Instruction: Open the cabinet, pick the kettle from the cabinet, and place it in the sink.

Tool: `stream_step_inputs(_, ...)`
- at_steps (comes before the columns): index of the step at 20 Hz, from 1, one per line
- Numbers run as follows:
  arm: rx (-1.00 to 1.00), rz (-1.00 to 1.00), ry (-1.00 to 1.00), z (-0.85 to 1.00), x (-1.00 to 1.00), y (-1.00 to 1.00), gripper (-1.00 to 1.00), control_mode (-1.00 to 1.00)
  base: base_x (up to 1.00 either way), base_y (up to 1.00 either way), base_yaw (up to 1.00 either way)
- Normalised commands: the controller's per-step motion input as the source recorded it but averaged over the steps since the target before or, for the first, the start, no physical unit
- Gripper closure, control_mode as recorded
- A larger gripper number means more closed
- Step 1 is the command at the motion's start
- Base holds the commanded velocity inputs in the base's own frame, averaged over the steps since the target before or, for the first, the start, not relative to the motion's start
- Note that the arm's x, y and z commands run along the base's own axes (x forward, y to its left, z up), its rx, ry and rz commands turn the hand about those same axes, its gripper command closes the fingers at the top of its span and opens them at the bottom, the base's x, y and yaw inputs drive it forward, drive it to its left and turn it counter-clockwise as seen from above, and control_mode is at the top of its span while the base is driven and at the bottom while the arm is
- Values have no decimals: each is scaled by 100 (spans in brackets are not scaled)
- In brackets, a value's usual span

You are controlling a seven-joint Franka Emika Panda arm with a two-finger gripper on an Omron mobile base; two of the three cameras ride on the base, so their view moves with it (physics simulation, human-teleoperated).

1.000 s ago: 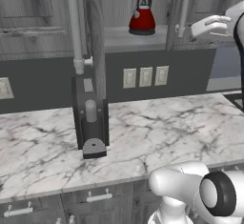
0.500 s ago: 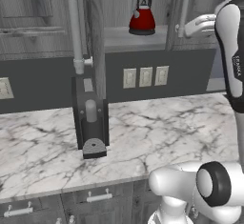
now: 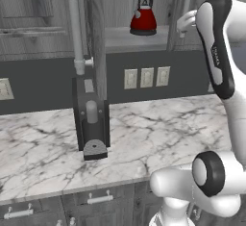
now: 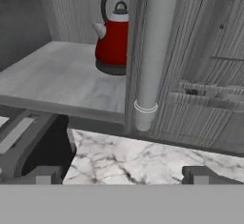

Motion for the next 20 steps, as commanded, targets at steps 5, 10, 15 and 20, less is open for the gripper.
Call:
stream_step_inputs(5, 0, -16, -3, -1, 43, -8, -100, -100, 0, 0, 0)
stream_step_inputs(10, 0, -12, -3, 0, 49, -4, -100, -100, 0, 0, 0)
stream_step_inputs(15, 0, -6, -6, -4, 51, 1, -100, -100, 0, 0, 0)
stream_step_inputs(20, 0, -1, -2, -3, 51, -1, -100, -100, 0, 0, 0)
